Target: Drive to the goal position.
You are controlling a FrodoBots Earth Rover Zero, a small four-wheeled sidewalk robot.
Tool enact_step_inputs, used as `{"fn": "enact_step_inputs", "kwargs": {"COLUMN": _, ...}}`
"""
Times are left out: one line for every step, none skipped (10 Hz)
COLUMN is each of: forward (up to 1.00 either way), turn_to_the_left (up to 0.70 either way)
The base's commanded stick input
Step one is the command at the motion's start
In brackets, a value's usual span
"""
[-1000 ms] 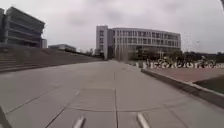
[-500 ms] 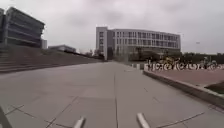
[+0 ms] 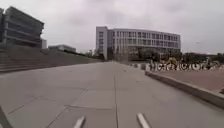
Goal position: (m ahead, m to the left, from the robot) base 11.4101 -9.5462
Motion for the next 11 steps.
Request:
{"fn": "enact_step_inputs", "kwargs": {"forward": 0.7, "turn_to_the_left": 0.0}}
{"fn": "enact_step_inputs", "kwargs": {"forward": 0.7, "turn_to_the_left": 0.0}}
{"fn": "enact_step_inputs", "kwargs": {"forward": 0.7, "turn_to_the_left": 0.0}}
{"fn": "enact_step_inputs", "kwargs": {"forward": 0.7, "turn_to_the_left": 0.0}}
{"fn": "enact_step_inputs", "kwargs": {"forward": 0.7, "turn_to_the_left": 0.0}}
{"fn": "enact_step_inputs", "kwargs": {"forward": 0.7, "turn_to_the_left": 0.0}}
{"fn": "enact_step_inputs", "kwargs": {"forward": 0.7, "turn_to_the_left": 0.0}}
{"fn": "enact_step_inputs", "kwargs": {"forward": 0.7, "turn_to_the_left": 0.0}}
{"fn": "enact_step_inputs", "kwargs": {"forward": 0.7, "turn_to_the_left": 0.0}}
{"fn": "enact_step_inputs", "kwargs": {"forward": 0.7, "turn_to_the_left": 0.0}}
{"fn": "enact_step_inputs", "kwargs": {"forward": 0.7, "turn_to_the_left": 0.0}}
